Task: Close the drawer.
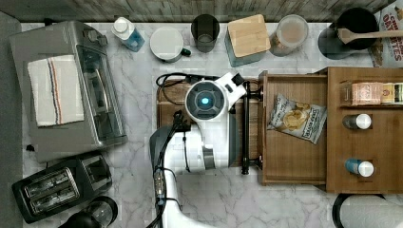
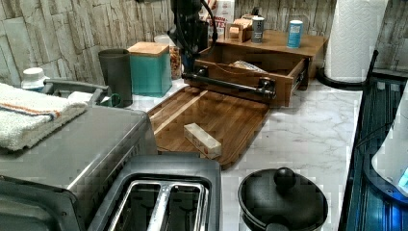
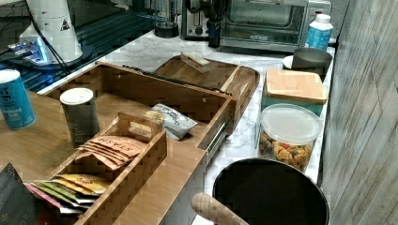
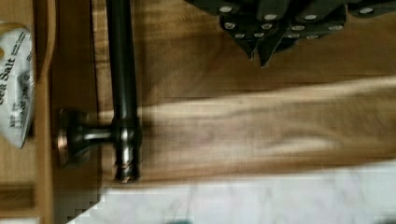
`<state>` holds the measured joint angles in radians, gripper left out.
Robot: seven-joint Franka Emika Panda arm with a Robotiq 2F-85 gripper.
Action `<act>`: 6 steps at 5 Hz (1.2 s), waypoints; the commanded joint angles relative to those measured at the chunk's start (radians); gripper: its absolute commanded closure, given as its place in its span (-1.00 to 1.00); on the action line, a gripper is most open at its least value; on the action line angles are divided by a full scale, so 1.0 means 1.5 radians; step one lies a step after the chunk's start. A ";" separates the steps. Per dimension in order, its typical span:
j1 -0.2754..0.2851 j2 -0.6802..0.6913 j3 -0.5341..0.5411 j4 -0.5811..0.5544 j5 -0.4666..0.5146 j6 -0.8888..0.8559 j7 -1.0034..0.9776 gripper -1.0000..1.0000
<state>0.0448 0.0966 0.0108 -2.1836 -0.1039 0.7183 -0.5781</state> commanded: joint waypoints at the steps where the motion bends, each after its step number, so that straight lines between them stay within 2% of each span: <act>1: -0.013 0.058 -0.023 -0.038 -0.025 0.080 -0.106 1.00; 4: -0.062 0.069 -0.031 -0.045 0.036 0.108 -0.206 1.00; 6: -0.121 0.084 -0.046 -0.012 0.092 0.080 -0.334 1.00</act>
<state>-0.0501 0.2485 -0.0207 -2.2656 -0.0313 0.8521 -0.9805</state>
